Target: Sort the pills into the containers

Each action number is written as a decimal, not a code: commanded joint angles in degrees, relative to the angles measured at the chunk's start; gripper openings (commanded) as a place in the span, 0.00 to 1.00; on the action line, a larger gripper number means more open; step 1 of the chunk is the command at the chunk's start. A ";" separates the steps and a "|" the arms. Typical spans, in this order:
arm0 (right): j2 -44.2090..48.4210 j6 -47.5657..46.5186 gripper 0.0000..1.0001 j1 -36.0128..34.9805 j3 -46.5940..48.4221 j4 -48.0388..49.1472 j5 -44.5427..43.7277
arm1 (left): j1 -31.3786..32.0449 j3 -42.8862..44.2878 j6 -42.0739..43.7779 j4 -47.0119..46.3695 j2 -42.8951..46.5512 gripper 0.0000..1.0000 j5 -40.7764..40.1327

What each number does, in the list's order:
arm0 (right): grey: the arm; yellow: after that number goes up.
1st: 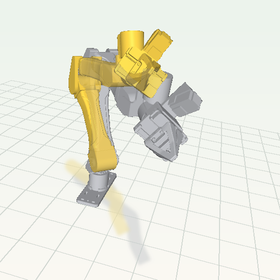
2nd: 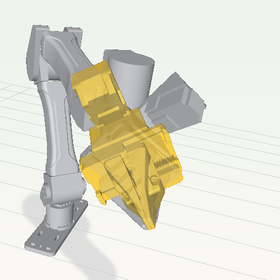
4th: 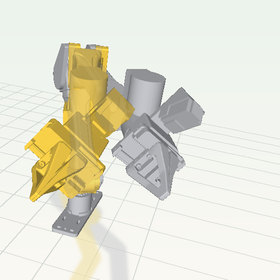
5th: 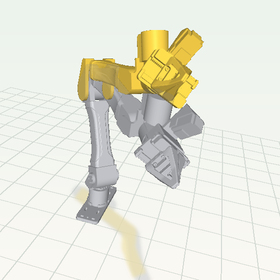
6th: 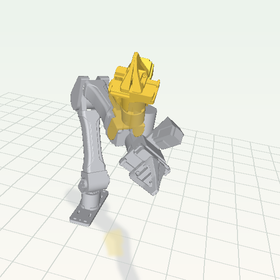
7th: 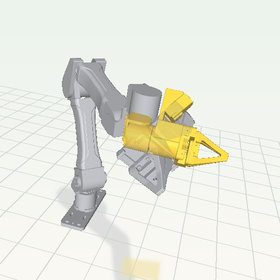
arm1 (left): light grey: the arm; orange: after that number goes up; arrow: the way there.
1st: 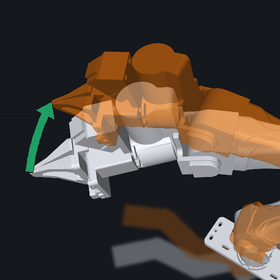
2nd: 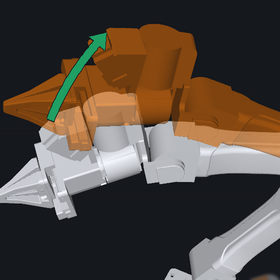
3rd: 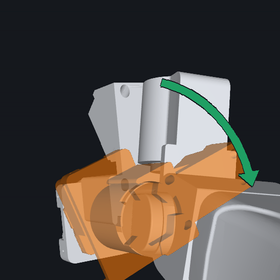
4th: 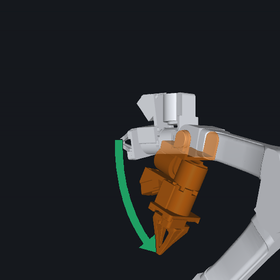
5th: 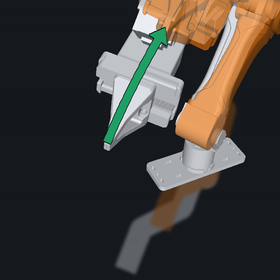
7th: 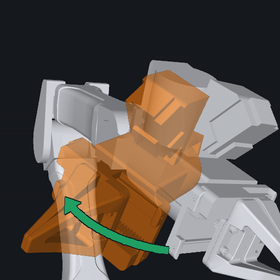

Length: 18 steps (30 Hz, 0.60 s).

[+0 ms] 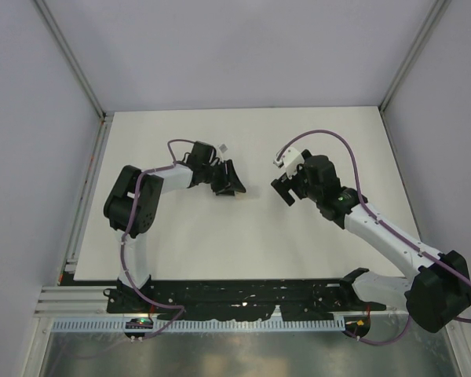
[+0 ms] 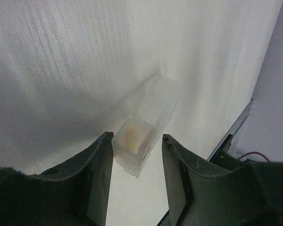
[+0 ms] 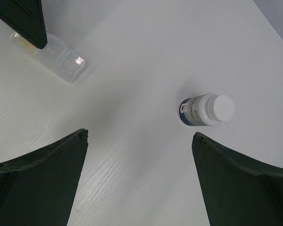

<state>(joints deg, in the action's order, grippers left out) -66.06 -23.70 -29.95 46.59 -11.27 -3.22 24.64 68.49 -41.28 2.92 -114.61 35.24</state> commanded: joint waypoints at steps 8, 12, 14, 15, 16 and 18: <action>-0.65 -0.38 0.95 -0.28 0.52 0.72 1.29 | 0.14 3.14 4.89 4.02 0.52 0.49 -4.48; -0.65 -0.38 0.95 -0.28 0.70 0.72 1.29 | 0.14 4.02 5.59 5.17 0.52 0.50 -5.27; -0.65 -0.38 0.95 -0.28 0.61 0.63 1.29 | 0.14 4.28 6.12 5.96 0.61 0.51 -5.89; -0.56 -0.38 0.95 -0.28 0.61 0.63 1.38 | 0.14 4.28 6.47 6.48 0.70 0.51 -6.32; -0.65 -0.55 0.95 -0.28 0.61 0.63 1.29 | 0.14 4.37 6.91 6.66 0.79 0.51 -6.85; -0.73 -0.55 0.95 -0.28 0.61 0.55 1.29 | 0.14 4.55 7.79 7.19 1.31 0.52 -7.64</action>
<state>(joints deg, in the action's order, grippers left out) -66.81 -23.83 -30.00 46.59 -12.08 -2.24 24.64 71.07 -36.45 8.25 -114.61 30.06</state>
